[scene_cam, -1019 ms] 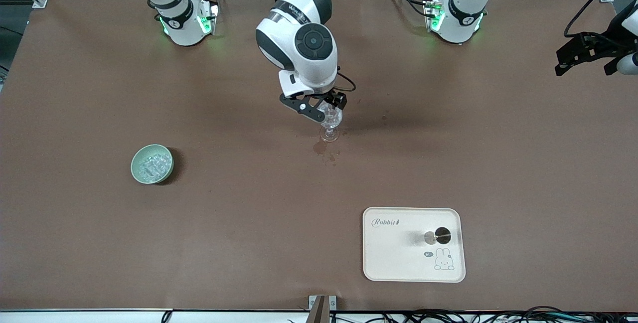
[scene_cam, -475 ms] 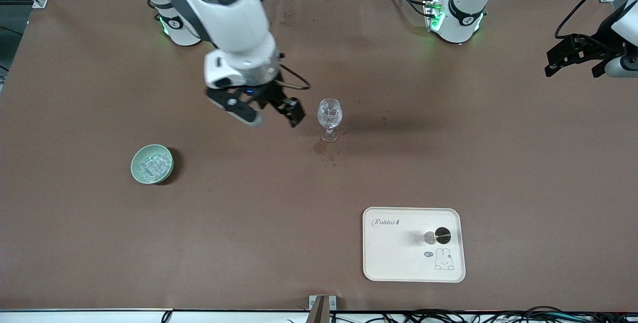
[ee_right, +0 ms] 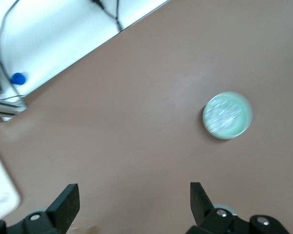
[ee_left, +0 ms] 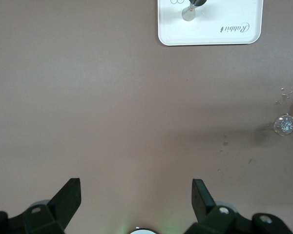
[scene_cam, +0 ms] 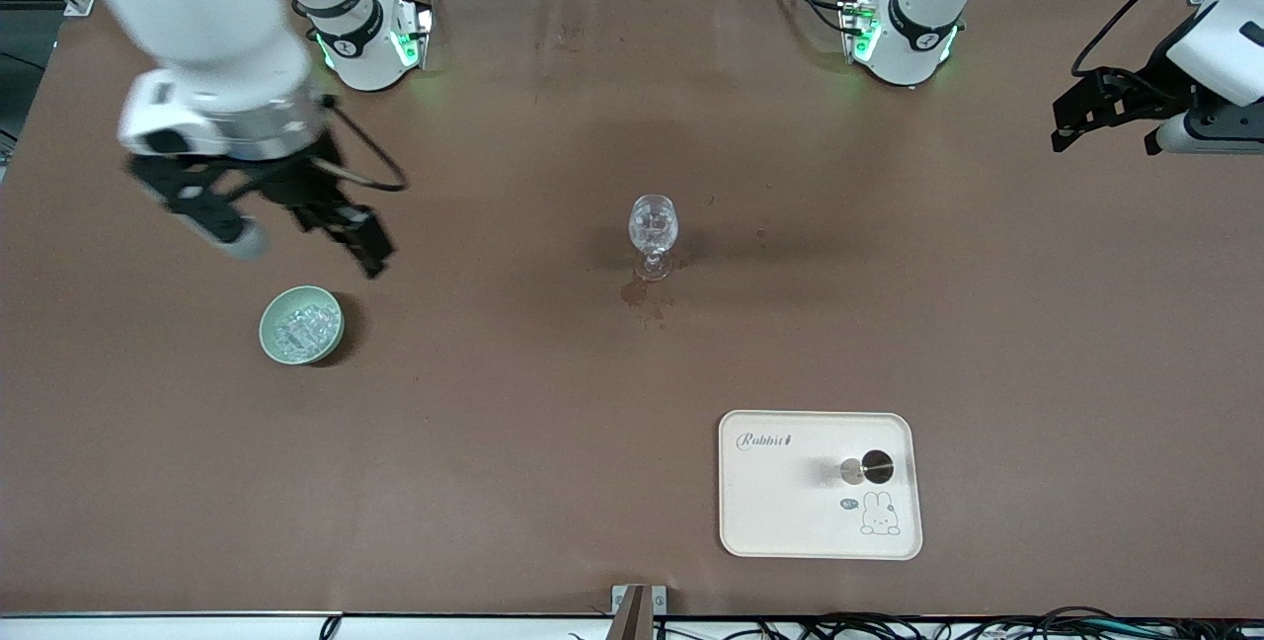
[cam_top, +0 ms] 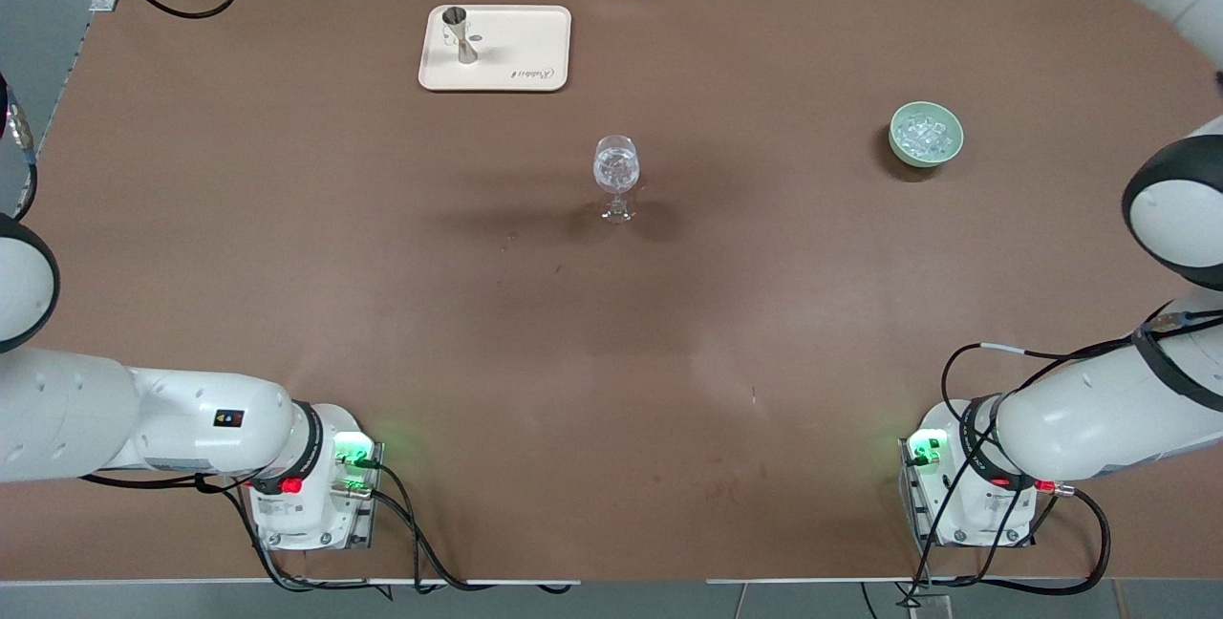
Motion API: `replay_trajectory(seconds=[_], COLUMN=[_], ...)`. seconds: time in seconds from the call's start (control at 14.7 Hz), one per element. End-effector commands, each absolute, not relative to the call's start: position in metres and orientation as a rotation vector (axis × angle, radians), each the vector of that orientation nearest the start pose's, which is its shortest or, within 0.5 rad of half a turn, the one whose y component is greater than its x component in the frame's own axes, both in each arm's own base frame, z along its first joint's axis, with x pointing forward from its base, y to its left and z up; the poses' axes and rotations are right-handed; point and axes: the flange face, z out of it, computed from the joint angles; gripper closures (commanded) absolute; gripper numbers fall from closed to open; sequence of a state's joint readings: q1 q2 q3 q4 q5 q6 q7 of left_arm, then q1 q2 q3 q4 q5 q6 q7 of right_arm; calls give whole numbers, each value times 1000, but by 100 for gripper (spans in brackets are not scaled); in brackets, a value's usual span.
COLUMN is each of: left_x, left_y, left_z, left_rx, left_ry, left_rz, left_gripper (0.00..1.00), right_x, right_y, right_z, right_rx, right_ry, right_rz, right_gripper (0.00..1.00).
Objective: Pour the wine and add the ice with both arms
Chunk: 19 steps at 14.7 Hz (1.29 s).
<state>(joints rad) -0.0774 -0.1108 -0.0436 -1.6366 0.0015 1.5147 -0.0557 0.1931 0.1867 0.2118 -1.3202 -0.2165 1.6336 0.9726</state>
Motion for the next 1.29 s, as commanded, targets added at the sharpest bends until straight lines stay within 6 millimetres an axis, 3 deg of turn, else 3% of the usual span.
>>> replay_trajectory(seconds=[0.0,0.41,0.61,0.75,0.95,1.22], left_x=[508,509,518,522,526,527], left_y=[-68,-69,-70,-70,-67,-66], left_z=[649,648,646,650,658,658], left_rx=[-3128,-3128,-3128,-3129,-3132,-3132], left_ry=[88,16,25,23,18,14], left_rz=[-4,-5,-5,-19,-48,-43], left_gripper=[0,0,0,0,0,0], right_x=[569,545,543,542,541,538], right_y=[155,23,-27,-43,-58,-58], right_z=[657,673,675,675,673,670], right_rx=[-3112,-3130,-3144,-3158,-3097,-3094], right_ry=[819,560,388,291,346,345], right_rz=[-321,-156,-138,-135,-122,-72], right_gripper=[0,0,0,0,0,0])
